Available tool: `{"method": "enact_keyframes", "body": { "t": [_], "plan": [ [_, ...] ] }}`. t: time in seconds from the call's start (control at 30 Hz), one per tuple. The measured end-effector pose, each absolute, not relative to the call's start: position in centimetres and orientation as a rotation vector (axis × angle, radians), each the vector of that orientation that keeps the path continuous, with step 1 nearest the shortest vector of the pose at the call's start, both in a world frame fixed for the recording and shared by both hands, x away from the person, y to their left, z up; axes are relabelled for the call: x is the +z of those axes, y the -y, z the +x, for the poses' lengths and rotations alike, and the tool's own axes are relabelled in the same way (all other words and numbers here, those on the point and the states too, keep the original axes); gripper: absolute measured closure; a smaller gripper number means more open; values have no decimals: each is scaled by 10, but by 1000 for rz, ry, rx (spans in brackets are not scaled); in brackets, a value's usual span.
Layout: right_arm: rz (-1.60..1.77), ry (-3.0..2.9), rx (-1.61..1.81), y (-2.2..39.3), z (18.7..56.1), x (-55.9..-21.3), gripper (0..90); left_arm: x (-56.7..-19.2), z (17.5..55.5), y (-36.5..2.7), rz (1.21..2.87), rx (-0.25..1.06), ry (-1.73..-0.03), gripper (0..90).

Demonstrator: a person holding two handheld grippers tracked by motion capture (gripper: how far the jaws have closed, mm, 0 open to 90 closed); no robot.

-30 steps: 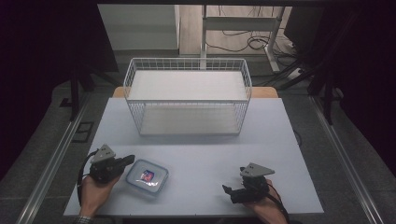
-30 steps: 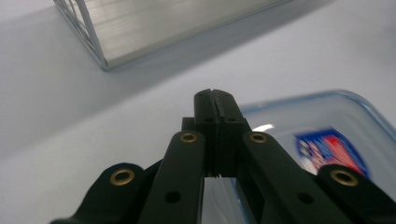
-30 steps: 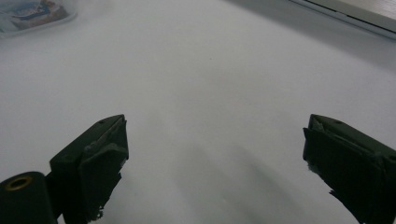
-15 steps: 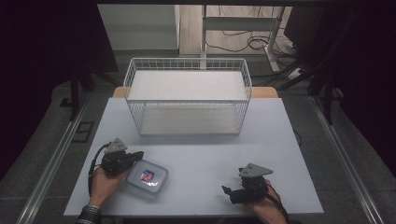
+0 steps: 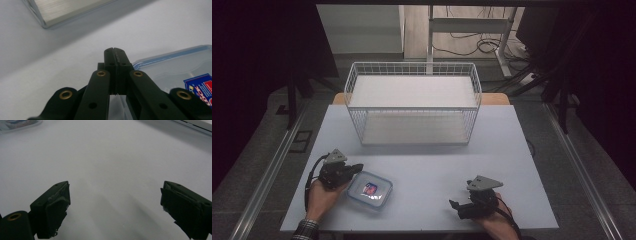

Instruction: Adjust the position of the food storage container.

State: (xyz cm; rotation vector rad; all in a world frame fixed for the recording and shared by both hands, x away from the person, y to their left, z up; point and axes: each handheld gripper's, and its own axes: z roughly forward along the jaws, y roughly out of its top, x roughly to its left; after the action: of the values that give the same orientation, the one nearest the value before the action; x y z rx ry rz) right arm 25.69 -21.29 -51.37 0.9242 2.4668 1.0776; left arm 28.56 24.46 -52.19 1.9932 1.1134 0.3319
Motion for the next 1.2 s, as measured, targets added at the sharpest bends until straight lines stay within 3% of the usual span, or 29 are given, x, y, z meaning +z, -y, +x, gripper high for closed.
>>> {"method": "enact_keyframes", "body": {
  "t": [0.27, 0.5, 0.67, 0.8, 1.03, 1.07, 1.2],
  "plan": [
    [931, -2462, 1087, 214, 256, -512, 101, -521, 259, -235, 1993, 284, -1118, 900],
    [936, -2476, 1110, 214, 254, -510, 154, -519, 227, -241, 2030, 354, -1195, 899],
    [965, -2505, 1151, 209, 253, -509, 200, -527, 204, -245, 2029, 272, -1232, 900],
    [935, -2543, 1165, 200, 248, -505, 324, -529, 200, -236, 2044, 241, -1238, 900],
    [831, -2650, 1176, 183, 238, -500, 644, -530, 203, -198, 2108, 189, -1162, 900],
    [813, -2695, 1174, 179, 236, -501, 723, -530, 203, -193, 2114, 185, -1151, 900],
    [784, -2757, 1147, 173, 232, -504, 819, -529, 205, -177, 2123, 161, -1112, 899]
  ]
}}
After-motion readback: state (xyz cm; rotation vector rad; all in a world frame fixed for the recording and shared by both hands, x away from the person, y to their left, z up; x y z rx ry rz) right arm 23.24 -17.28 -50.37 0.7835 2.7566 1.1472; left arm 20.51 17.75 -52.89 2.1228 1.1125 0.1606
